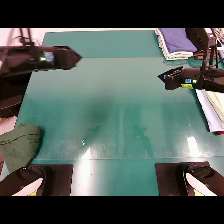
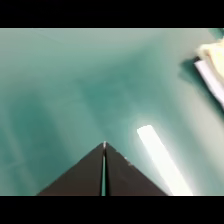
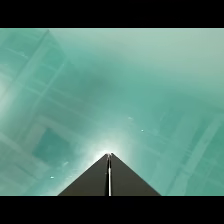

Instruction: Fold the shirts.

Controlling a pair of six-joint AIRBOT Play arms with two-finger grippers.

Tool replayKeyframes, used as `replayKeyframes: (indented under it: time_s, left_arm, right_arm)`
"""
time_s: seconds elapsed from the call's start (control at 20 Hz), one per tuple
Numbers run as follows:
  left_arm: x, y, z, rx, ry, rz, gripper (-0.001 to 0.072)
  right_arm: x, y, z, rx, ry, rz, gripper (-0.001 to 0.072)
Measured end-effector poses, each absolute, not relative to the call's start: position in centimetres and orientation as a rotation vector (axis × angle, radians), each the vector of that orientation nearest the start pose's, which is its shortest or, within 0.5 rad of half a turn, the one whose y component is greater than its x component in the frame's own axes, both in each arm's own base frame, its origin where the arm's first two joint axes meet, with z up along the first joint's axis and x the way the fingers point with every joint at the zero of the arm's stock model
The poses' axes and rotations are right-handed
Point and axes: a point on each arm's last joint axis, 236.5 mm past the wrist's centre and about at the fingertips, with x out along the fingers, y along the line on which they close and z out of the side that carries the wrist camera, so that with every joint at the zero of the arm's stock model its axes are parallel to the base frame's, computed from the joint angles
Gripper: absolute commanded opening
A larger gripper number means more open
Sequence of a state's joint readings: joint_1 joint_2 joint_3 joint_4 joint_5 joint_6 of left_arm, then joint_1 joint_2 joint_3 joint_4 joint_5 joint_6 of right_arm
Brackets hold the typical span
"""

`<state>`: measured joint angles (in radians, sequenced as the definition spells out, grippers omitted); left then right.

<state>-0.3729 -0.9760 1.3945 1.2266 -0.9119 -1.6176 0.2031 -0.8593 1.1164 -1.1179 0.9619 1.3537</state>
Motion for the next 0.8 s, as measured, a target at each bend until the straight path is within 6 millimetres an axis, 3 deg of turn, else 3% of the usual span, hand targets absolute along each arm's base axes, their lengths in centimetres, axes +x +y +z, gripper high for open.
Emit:
replayKeyframes:
  time_s: [0.15,0.25,0.3,0.35,0.4,0.45,0.55,0.65,0.8]
  left_arm:
    - [34.6,-13.0,27.1,-0.112,0.589,-0.353,0.0026]
    - [32.6,-7.2,24.8,-0.049,0.66,-0.177,0.0027]
    - [31.5,-4.3,23.0,-0.022,0.715,-0.084,0.0076]
    - [30.2,-1.9,20.7,-0.002,0.783,-0.001,0.0451]
    - [29.2,0.1,18.5,0.01,0.845,0.065,0.072]
    - [28.0,1.8,15.7,0.017,0.921,0.127,0.0675]
    - [26.0,4.1,10.6,0.019,1.043,0.216,0.0678]
    - [23.9,5.6,5.4,0.017,1.158,0.275,0.0678]
    - [21.0,7.0,-0.5,0.0,1.273,0.337,0.0676]
  right_arm:
    - [34.5,15.8,19.5,0.105,0.676,0.532,0.002]
    - [34.5,15.8,19.5,0.105,0.676,0.532,0.002]
    - [34.5,15.8,19.6,0.106,0.676,0.532,0.002]
    - [34.5,15.8,19.5,0.105,0.676,0.532,0.002]
    - [34.5,15.8,19.6,0.106,0.675,0.532,0.002]
    - [34.5,15.8,19.6,0.106,0.675,0.532,0.002]
    - [34.5,15.8,19.5,0.106,0.676,0.532,0.002]
    - [34.4,15.8,19.5,0.105,0.678,0.533,0.002]
    - [34.4,15.8,19.5,0.105,0.681,0.534,0.002]
